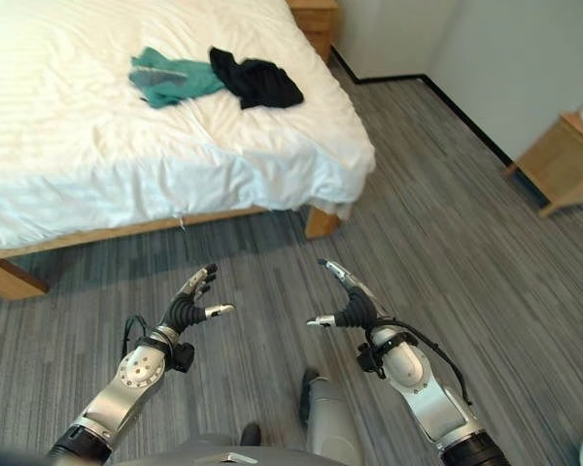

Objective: Pick up bed clothes into laundry basket.

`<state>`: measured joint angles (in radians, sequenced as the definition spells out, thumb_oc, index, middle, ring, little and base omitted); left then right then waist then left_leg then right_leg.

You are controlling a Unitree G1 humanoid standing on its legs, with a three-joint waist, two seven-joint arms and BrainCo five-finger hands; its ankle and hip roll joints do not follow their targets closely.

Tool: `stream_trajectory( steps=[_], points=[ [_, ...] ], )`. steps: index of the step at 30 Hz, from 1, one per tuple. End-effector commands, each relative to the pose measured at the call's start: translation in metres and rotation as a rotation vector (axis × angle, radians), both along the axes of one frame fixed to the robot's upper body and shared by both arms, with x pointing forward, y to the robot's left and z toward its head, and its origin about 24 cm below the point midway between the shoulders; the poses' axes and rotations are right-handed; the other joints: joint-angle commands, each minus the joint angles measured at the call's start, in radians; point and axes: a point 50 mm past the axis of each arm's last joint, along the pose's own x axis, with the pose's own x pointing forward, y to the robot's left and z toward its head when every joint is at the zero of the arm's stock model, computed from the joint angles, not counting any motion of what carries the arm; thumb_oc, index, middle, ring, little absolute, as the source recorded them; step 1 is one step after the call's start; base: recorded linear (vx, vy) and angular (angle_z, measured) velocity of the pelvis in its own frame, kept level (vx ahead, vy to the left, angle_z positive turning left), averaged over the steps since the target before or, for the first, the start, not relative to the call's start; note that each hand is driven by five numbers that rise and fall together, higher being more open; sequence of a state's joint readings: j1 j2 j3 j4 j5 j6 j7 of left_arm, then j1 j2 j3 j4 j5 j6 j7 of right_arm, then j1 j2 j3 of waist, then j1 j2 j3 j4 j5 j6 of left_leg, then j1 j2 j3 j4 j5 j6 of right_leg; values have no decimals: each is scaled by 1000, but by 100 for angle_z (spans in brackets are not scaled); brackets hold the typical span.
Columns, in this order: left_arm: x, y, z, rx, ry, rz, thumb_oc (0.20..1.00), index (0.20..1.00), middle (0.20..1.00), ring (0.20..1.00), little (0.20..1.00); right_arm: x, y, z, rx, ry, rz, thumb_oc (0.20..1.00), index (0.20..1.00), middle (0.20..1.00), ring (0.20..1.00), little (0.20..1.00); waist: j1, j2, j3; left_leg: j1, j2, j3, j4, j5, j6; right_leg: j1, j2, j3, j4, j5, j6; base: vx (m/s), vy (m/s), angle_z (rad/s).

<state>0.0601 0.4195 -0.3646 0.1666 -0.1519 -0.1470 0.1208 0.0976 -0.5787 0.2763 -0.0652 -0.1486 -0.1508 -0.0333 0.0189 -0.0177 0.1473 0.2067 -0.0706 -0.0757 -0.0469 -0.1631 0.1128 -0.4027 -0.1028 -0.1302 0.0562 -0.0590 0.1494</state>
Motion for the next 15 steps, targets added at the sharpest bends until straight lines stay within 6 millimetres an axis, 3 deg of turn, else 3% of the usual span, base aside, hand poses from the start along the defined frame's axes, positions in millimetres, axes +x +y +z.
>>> stream_trajectory(
  steps=[1, 3, 6, 8, 9, 10, 11, 12, 13, 14, 15],
  points=[
    [11, 5, 22, -6, -124, 4, 1000, 1000, 1000, 1000, 1000, 26, -12, 45, 0, -191, -35, 1000, 1000, 1000, 1000, 1000, 10, 1, 35, 11, 47, -18, -40, -5, -117, 130, 18, 13, -127, 143, 55, 581, -107, 29],
    [9, 12, 22, -22, -121, 33, 1000, 1000, 1000, 1000, 1000, 27, -23, 57, -31, -246, -76, 1000, 1000, 1000, 1000, 1000, -2, -5, 17, 83, 55, -54, -40, -56, -119, 140, 23, 48, -108, 165, 58, 684, -158, 37],
    [5, 13, 18, -31, -103, 49, 1000, 1000, 1000, 1000, 1000, 26, -31, 64, -80, -283, -106, 1000, 1000, 1000, 1000, 1000, -14, -1, 1, 124, 68, -73, 16, -63, -129, 174, 21, 67, -87, 192, 49, 522, -143, 86],
    [6, 12, 14, -64, -83, 72, 1000, 1000, 1000, 1000, 1000, 28, -44, 78, -108, -359, -177, 1000, 1000, 1000, 1000, 1000, -9, -6, 17, -39, 75, -9, 432, 84, -207, 283, 12, 48, -98, 200, 4, 421, -218, 72],
    [7, 13, 15, -81, -84, 81, 1000, 1000, 1000, 1000, 1000, 29, -48, 85, -133, -394, -198, 1000, 1000, 1000, 1000, 1000, 2, -15, 28, -108, 91, 38, 553, 120, -204, 323, 6, 29, -111, 182, -16, 166, -145, 20],
    [7, 13, 16, -81, -85, 81, 1000, 1000, 1000, 1000, 1000, 29, -48, 85, -133, -395, -200, 1000, 1000, 1000, 1000, 1000, 1, -12, 29, -121, 93, 35, 575, 112, -204, 321, 9, 27, -113, 184, -17, 250, -258, 32],
    [8, 15, 19, -98, -98, 87, 1000, 1000, 1000, 1000, 1000, 37, -57, 101, -165, -481, -275, 1000, 1000, 1000, 1000, 1000, 34, -30, 57, -255, 140, 158, 728, 100, -187, 393, 7, -13, -139, 145, -45, 294, -217, 33],
    [8, 15, 20, -103, -103, 92, 1000, 1000, 1000, 1000, 1000, 44, -64, 119, -214, -574, -333, 1000, 1000, 1000, 1000, 1000, 55, -43, 63, -323, 187, 237, 684, 82, -180, 425, -10, -43, -143, 113, -43, 303, -219, 40],
    [8, 15, 21, -103, -105, 93, 1000, 1000, 1000, 1000, 1000, 45, -64, 120, -214, -578, -333, 1000, 1000, 1000, 1000, 1000, 57, -47, 63, -324, 183, 243, 680, 87, -178, 420, -15, -39, -143, 115, -42, 271, -14, 44],
    [7, 17, 20, -110, -98, 108, 1000, 1000, 1000, 1000, 1000, 47, -67, 131, -249, -632, -358, 1000, 1000, 1000, 1000, 1000, 69, -50, 64, -330, 193, 267, 568, 73, -169, 439, -16, -48, -143, 96, -39, 407, 132, 37],
    [1, 19, 14, -119, -75, 129, 1000, 1000, 1000, 1000, 1000, 50, -71, 147, -344, -707, -379, 1000, 1000, 1000, 1000, 1000, 94, -47, 54, -335, 184, 253, 350, 73, -166, 472, -14, -50, -143, 63, -26, 538, 187, 1]
  ],
)
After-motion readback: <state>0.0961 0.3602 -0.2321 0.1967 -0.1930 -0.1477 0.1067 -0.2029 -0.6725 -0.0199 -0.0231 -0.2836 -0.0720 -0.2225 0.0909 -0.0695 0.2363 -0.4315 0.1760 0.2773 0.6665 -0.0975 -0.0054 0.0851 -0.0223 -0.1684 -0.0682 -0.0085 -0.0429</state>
